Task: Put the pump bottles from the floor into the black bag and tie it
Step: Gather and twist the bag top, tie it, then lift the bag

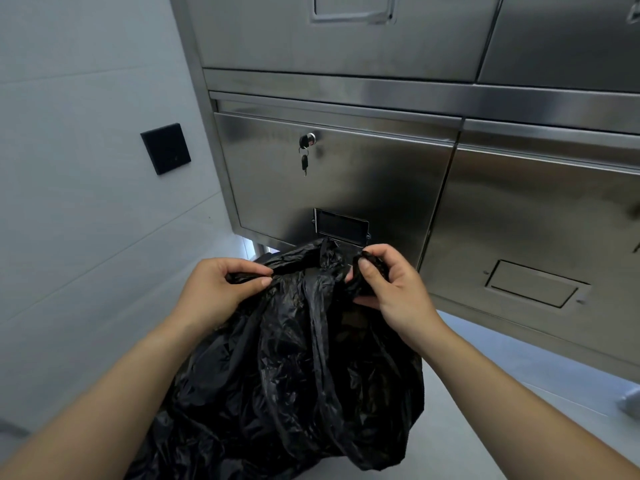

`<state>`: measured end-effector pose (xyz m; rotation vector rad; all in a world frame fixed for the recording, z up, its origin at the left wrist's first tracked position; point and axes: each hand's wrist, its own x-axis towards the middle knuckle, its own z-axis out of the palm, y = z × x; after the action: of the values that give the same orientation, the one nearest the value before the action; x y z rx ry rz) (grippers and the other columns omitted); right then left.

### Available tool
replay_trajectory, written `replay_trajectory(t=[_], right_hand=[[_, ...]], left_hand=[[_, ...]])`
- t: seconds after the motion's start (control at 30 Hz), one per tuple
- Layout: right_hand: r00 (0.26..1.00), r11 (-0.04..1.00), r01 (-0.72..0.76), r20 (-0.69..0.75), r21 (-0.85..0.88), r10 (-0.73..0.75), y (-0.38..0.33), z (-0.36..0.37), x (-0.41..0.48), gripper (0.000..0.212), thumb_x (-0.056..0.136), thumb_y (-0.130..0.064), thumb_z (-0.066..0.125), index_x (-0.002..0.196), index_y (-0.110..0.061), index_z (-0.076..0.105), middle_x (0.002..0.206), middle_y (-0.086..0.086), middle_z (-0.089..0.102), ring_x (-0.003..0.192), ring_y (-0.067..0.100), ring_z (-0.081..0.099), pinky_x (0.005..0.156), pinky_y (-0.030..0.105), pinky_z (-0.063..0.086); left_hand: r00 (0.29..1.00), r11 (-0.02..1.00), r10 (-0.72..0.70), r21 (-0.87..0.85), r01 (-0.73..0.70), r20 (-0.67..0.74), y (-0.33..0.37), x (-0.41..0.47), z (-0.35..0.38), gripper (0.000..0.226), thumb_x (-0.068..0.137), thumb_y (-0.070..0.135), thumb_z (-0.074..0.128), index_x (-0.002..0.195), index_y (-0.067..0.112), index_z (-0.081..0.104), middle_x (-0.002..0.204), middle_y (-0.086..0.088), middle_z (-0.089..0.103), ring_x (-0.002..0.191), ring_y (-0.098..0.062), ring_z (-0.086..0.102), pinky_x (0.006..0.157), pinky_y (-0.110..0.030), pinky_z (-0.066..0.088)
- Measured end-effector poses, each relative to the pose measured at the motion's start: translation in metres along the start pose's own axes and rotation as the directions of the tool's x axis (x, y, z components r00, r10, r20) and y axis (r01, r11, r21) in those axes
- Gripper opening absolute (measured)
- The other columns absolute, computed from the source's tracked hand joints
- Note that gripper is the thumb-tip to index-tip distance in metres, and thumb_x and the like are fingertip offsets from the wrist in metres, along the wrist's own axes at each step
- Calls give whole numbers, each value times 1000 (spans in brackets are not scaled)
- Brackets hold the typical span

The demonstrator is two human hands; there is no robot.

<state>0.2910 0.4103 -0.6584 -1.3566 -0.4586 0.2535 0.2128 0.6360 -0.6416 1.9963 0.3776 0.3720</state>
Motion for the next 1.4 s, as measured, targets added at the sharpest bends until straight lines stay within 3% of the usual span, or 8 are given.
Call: replay_trajectory(t=[0.2, 0.27, 0.37, 0.53, 0.67, 0.9, 1.2, 1.4], right_hand=[[985, 986, 31, 171, -166, -2, -4, -14, -9, 13, 95, -7, 49, 86, -13, 56, 61, -8, 55, 57, 2, 50, 55, 12, 43], [987, 976, 35, 160, -213, 0, -5, -22, -8, 11, 94, -7, 50, 87, -13, 56, 59, -9, 54, 53, 1, 47, 54, 10, 38], [993, 974, 3, 112, -229, 24, -2, -32, -7, 15, 94, -9, 51, 84, -18, 58, 58, -9, 54, 56, 7, 46, 57, 18, 38], [992, 961, 86, 112, -262, -58, 5, -21, -5, 11, 93, -5, 52, 88, -15, 57, 60, -8, 57, 57, 2, 52, 63, 13, 43], [991, 959, 111, 96, -262, -88, 6, -19, -5, 9, 93, -7, 52, 92, -14, 57, 67, -5, 63, 65, 5, 59, 71, 17, 47], [989, 945, 105, 129, -310, -68, 5, -22, -4, 9, 94, -5, 50, 90, -12, 54, 68, -3, 63, 65, 7, 59, 72, 20, 48], [980, 850, 189, 147, -491, -133, 10, -22, -4, 11, 92, -17, 55, 86, -27, 55, 64, -11, 51, 60, 6, 46, 61, 22, 39], [966, 799, 254, 189, -546, -178, 5, -18, -7, 18, 91, -20, 56, 85, -36, 53, 72, -13, 56, 67, 3, 50, 65, 21, 41]], left_hand=[[1000, 999, 13, 47, -14, 6, -4, -3, -18, 27, 75, 18, 77, 66, 43, 74, 64, 12, 73, 54, -5, 63, 61, -21, 52], [1000, 998, -2, 61, 2, 2, -12, -5, -21, 29, 75, 14, 76, 65, 41, 74, 64, 10, 73, 58, -9, 66, 70, -28, 54], [998, 998, -46, 49, 47, -39, -20, -10, -23, 19, 76, 11, 75, 69, 28, 76, 69, -2, 74, 74, -33, 70, 83, -45, 53], [1000, 999, -7, -34, 7, -2, -15, -3, -24, 18, 79, 9, 72, 73, 25, 73, 65, 6, 73, 61, -9, 66, 64, -11, 52], [994, 1000, 24, -4, -23, 102, -11, -5, -14, 17, 81, 12, 69, 81, 28, 74, 75, 9, 75, 69, -1, 67, 68, -10, 52], [986, 934, 72, 338, -120, 151, -15, -3, -10, 7, 79, 26, 73, 83, 32, 73, 81, 14, 72, 79, -7, 66, 79, -30, 50], [995, 999, -13, -42, 17, 98, -11, -7, -1, 21, 73, 14, 77, 69, 34, 76, 72, 7, 75, 63, -2, 66, 61, -8, 50], [996, 1000, 8, 0, -8, 86, -10, -4, -2, 21, 76, 16, 75, 71, 36, 76, 67, 7, 74, 66, -13, 67, 73, -29, 53]])
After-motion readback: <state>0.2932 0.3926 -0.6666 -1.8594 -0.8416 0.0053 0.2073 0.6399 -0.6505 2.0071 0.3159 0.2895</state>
